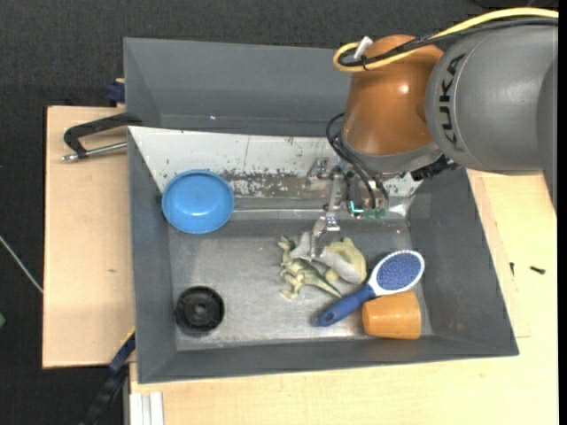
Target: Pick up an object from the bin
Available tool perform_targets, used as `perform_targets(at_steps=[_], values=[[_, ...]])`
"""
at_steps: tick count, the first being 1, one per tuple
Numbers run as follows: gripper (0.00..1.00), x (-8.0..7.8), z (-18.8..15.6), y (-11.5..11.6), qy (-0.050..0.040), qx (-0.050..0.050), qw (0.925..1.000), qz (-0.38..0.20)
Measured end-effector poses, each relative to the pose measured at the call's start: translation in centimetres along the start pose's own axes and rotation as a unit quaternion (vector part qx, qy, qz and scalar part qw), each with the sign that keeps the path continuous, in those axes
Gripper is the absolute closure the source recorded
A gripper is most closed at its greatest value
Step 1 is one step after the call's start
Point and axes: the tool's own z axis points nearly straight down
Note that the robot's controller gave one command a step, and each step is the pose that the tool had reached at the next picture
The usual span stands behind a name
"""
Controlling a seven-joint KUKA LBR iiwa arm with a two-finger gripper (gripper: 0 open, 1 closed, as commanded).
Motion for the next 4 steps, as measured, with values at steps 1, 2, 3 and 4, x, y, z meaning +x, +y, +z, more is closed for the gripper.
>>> perform_targets(at_steps=[1, 2, 3, 4], values=[[0.00, 0.5, 8.4, -3.5, -0.0077, 0.001, 0.9934, -0.115], [1.00, 0.1, 8.2, -3.4, -0.0161, 0.000, 0.9933, -0.114], [1.00, 0.0, -2.3, -4.9, -0.0119, 0.002, 0.9884, -0.152], [1.00, 3.1, -10.2, -5.3, -0.0111, 0.002, 0.9877, -0.156]])
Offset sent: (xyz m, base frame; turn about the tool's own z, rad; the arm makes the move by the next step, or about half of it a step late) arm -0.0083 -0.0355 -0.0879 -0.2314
